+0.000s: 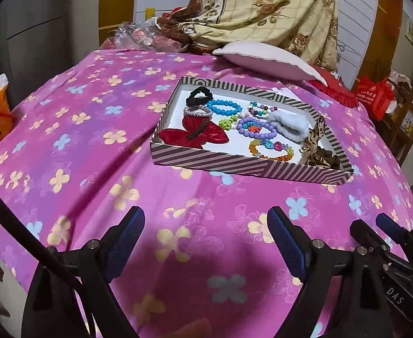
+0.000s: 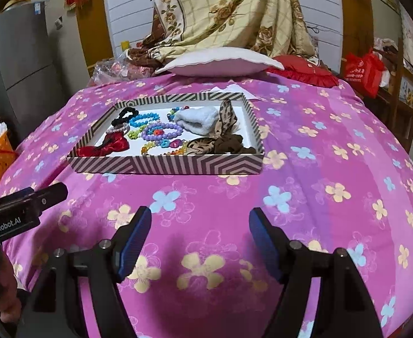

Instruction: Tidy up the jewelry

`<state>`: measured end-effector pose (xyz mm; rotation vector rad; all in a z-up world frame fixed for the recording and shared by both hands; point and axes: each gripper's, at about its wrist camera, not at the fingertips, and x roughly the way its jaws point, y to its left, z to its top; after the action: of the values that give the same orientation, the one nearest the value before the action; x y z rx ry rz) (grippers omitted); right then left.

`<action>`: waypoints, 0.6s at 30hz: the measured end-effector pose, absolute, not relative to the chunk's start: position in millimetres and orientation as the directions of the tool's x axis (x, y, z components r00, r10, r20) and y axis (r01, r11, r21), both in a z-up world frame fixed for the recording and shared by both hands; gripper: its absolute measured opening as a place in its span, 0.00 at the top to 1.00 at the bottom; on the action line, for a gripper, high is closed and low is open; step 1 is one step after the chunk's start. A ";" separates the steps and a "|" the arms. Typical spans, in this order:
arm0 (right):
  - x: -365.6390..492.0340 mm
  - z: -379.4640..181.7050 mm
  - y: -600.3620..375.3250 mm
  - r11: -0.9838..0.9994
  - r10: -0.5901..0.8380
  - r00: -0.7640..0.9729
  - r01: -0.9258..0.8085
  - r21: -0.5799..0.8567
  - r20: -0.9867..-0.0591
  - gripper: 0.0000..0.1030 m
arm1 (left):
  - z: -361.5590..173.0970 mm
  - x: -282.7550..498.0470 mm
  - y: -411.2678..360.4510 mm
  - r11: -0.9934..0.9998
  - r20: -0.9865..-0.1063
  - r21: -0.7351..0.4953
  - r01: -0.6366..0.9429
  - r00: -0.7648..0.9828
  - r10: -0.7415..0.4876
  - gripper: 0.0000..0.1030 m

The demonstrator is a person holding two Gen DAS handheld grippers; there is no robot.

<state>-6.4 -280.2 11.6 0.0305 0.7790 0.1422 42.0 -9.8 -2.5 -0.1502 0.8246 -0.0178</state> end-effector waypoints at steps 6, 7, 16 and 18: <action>-2.4 6.6 -276.8 0.993 0.114 0.690 -0.098 0.064 -0.715 0.18 | -1.0 39.7 -12.4 0.991 -0.724 -0.132 -0.023 0.685 -0.081 0.41; -2.3 6.1 -276.3 0.993 0.113 0.688 -0.098 0.063 -0.716 0.18 | -1.2 39.9 -12.3 0.991 -0.725 -0.130 -0.022 0.684 -0.080 0.41; -4.2 7.6 -275.8 0.992 0.119 0.698 -0.107 0.062 -0.706 0.18 | -1.6 40.3 -12.9 0.992 -0.727 -0.121 -0.023 0.683 -0.073 0.41; -4.2 7.9 -275.8 0.992 0.118 0.698 -0.106 0.061 -0.706 0.18 | -1.2 39.7 -13.0 0.993 -0.725 -0.119 -0.021 0.685 -0.073 0.41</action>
<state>-4.2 -275.8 7.9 0.0163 0.7878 0.1248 39.7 -13.0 -1.2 -0.1217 0.8168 -0.0288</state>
